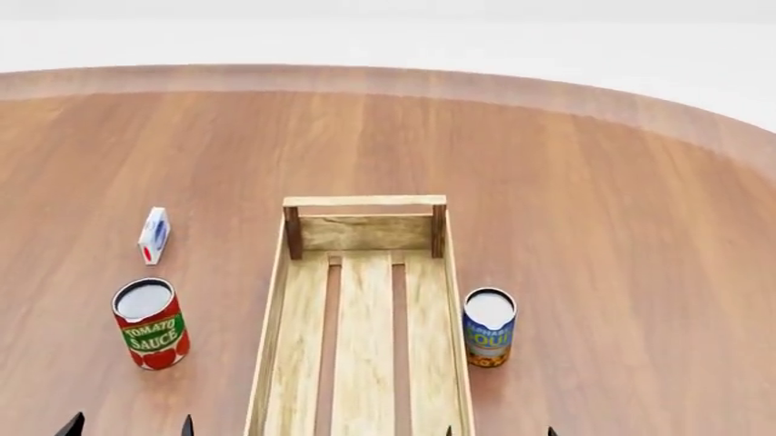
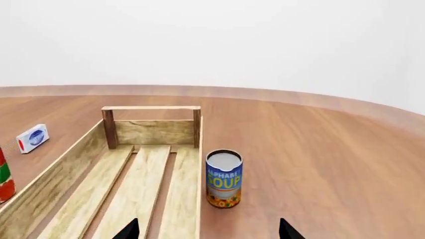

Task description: Pick up the butter and put it in the tray.

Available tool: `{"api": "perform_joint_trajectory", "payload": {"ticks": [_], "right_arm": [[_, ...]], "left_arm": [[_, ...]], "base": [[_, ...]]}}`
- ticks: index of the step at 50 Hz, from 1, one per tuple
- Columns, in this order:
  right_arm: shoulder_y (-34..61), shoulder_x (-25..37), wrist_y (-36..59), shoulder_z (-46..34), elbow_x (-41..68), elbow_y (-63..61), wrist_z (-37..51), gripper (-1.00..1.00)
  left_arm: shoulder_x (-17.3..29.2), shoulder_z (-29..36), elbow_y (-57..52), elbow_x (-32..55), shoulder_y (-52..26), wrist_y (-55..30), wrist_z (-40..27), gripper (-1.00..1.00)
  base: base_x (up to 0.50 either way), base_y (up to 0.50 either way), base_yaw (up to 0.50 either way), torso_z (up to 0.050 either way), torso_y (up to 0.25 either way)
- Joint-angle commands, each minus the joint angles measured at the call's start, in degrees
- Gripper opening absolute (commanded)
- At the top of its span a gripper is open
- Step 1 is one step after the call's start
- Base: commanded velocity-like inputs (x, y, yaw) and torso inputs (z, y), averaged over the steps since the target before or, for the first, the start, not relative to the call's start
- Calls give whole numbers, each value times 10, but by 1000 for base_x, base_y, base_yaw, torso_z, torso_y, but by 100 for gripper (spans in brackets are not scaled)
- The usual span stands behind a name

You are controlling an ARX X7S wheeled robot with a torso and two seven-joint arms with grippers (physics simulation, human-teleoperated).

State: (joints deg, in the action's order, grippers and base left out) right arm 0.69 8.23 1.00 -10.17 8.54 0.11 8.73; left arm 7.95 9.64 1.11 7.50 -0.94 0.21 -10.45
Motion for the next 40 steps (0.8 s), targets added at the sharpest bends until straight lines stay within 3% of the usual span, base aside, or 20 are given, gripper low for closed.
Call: {"api": "perform_joint_trajectory", "payload": {"ticks": [1, 14, 23, 25, 27, 30, 31, 33, 40], "right_arm": [[1, 4, 2, -4, 9, 1, 1, 100], [8, 6, 23, -6, 30, 6, -1, 100], [23, 19, 110, 7, 70, -67, 10, 100], [33, 32, 164, 15, 83, -127, 26, 100], [69, 56, 293, 41, 132, -269, 60, 100], [117, 75, 430, 50, 177, -323, 87, 100], [203, 93, 516, 93, 263, -351, 115, 100], [362, 94, 688, 92, 278, -358, 118, 100], [366, 98, 693, 85, 287, -361, 109, 100]], "left_arm": [[4, 5, -2, 5, 0, -1, -5, 100], [8, 10, 0, 9, -3, -2, -9, 100], [9, 15, 6, 12, -6, -5, -11, 100], [10, 15, 7, 14, -6, -5, -12, 100], [11, 13, 4, 19, -7, -8, -12, 100], [12, 15, 4, 19, -6, -7, -13, 100], [10, 15, 10, 18, -4, -3, -15, 100], [11, 16, 12, 18, -4, -1, -16, 100], [13, 18, 11, 21, -5, -2, -18, 100]], "base": [[500, 0, 0, 0, 0], [0, 0, 0, 0, 0], [0, 0, 0, 0, 0], [0, 0, 0, 0, 0], [0, 0, 0, 0, 0], [0, 0, 0, 0, 0], [0, 0, 0, 0, 0], [0, 0, 0, 0, 0], [0, 0, 0, 0, 0]]}}
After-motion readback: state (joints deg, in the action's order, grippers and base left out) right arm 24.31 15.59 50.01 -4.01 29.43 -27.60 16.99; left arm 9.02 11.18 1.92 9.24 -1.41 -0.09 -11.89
